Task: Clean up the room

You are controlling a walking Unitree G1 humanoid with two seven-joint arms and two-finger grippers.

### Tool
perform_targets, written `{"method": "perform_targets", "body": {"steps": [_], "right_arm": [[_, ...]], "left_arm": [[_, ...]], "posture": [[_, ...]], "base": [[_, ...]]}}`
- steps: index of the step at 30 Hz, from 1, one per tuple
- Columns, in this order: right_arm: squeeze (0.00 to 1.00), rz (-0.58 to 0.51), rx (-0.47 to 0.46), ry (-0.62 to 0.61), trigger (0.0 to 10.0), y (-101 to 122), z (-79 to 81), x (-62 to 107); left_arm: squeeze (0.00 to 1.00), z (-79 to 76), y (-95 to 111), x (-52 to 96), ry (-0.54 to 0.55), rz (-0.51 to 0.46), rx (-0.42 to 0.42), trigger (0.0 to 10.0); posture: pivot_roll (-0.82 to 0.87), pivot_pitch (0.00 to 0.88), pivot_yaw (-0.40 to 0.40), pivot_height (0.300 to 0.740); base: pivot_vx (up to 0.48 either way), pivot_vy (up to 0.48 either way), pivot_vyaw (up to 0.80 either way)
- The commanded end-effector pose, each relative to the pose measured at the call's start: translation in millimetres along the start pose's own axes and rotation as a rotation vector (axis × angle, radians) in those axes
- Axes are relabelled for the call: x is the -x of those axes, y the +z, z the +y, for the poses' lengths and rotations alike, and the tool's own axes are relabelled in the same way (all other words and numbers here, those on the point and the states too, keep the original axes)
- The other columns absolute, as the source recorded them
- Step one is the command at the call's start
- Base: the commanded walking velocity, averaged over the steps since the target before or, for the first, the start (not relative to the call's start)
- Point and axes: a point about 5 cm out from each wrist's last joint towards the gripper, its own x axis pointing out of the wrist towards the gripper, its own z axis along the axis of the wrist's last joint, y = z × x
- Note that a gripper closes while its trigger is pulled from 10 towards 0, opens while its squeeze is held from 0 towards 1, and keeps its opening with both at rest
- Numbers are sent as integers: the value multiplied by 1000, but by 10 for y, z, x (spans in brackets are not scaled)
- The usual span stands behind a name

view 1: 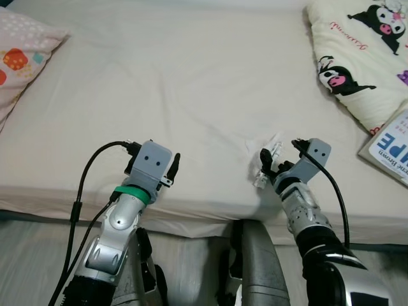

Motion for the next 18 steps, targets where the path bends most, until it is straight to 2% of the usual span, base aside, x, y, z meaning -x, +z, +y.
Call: {"method": "perform_targets", "body": {"steps": [1, 4, 9, 10, 11, 12, 13, 14, 18], "right_arm": [[0, 38, -18, -20, 10000, -41, -46, 3], [0, 50, -19, -37, 10000, -15, -40, -20], [0, 86, 9, -127, 10000, 9, -122, -30], [0, 95, 12, -136, 8039, 7, -133, -29], [0, 106, 15, -139, 3765, -1, -140, -28], [0, 116, 24, -142, 1843, -6, -148, -26], [0, 116, 24, -142, 1843, -6, -148, -26], [0, 123, 32, -145, 0, -9, -156, -25], [0, 142, 58, -138, 0, -5, -162, -28]], "left_arm": [[0, 37, -30, 52, 6, 26, 11, 10000], [0, 64, -24, 86, 11, 34, 11, 10000], [0, 73, -36, 162, 5, 55, 5, 10000], [0, 74, -35, 169, 5, 56, 4, 10000], [0, 74, -33, 173, 5, 57, 4, 10000], [0, 75, -29, 174, 5, 58, 4, 10000], [0, 75, -29, 174, 5, 58, 4, 10000], [0, 79, -25, 177, 6, 60, 4, 10000], [0, 100, -18, 188, 13, 72, 3, 10000]], "posture": [[17, 334, 51, 571], [22, 346, 53, 571], [39, 372, 60, 571], [41, 373, 60, 571], [44, 375, 60, 571], [45, 375, 60, 571], [45, 375, 60, 571], [49, 375, 59, 571], [50, 370, 55, 571]], "base": [[0, 0, 0], [0, 0, 0], [0, 0, 0], [0, 0, 0], [0, 0, 0], [0, 0, 0], [0, 0, 0], [0, 0, 0], [0, 0, 0]]}}
